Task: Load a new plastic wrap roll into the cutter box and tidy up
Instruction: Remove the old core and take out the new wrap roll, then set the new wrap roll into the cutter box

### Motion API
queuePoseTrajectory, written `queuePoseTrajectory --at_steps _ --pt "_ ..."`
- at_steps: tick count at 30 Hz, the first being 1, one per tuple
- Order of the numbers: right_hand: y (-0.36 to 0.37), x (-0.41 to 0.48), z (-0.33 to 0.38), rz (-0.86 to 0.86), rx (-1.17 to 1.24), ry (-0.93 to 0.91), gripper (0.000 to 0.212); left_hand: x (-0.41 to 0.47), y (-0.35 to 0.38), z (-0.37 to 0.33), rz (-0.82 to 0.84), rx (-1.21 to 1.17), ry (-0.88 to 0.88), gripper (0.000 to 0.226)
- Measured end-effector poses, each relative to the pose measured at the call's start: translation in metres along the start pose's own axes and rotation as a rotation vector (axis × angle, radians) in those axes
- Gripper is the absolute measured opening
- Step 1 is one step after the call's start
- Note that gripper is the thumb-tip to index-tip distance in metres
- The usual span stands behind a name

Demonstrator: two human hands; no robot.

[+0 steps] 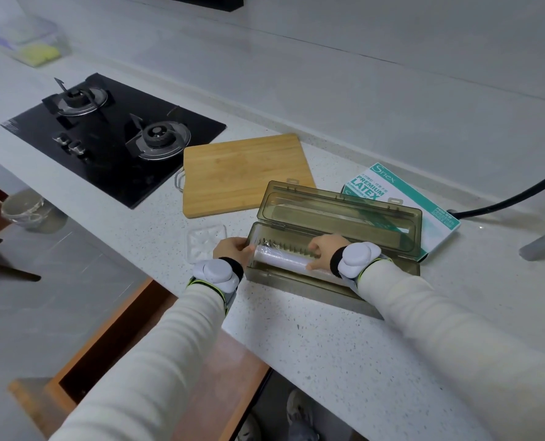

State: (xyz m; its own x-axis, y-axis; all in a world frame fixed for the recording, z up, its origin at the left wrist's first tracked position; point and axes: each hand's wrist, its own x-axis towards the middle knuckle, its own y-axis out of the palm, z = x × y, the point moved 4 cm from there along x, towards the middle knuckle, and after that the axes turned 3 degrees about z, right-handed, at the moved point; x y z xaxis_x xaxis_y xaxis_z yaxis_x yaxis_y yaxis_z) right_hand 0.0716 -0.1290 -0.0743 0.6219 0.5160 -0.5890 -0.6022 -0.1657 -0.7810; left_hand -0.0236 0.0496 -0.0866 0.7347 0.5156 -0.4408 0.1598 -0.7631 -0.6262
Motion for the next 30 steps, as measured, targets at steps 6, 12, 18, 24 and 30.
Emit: queuePoseTrajectory --at_steps 6,12,18,24,30 --pt "-0.025 -0.003 0.023 -0.183 0.116 -0.053 0.039 0.000 0.000 0.006 0.025 -0.018 0.025 0.020" --pt "-0.043 0.008 0.075 -0.269 0.140 -0.167 0.030 0.005 -0.024 0.026 -0.025 -0.082 -0.070 0.044" --pt "-0.044 0.033 0.132 -0.254 0.093 -0.219 0.036 0.013 -0.051 0.056 -0.105 -0.157 -0.154 0.052" --pt "-0.027 0.076 0.169 -0.155 -0.023 -0.215 0.040 0.030 -0.074 0.086 -0.130 -0.128 -0.231 0.046" --pt "-0.003 0.133 0.183 -0.060 -0.145 -0.157 0.030 0.046 -0.083 0.103 -0.126 -0.165 -0.285 0.049"
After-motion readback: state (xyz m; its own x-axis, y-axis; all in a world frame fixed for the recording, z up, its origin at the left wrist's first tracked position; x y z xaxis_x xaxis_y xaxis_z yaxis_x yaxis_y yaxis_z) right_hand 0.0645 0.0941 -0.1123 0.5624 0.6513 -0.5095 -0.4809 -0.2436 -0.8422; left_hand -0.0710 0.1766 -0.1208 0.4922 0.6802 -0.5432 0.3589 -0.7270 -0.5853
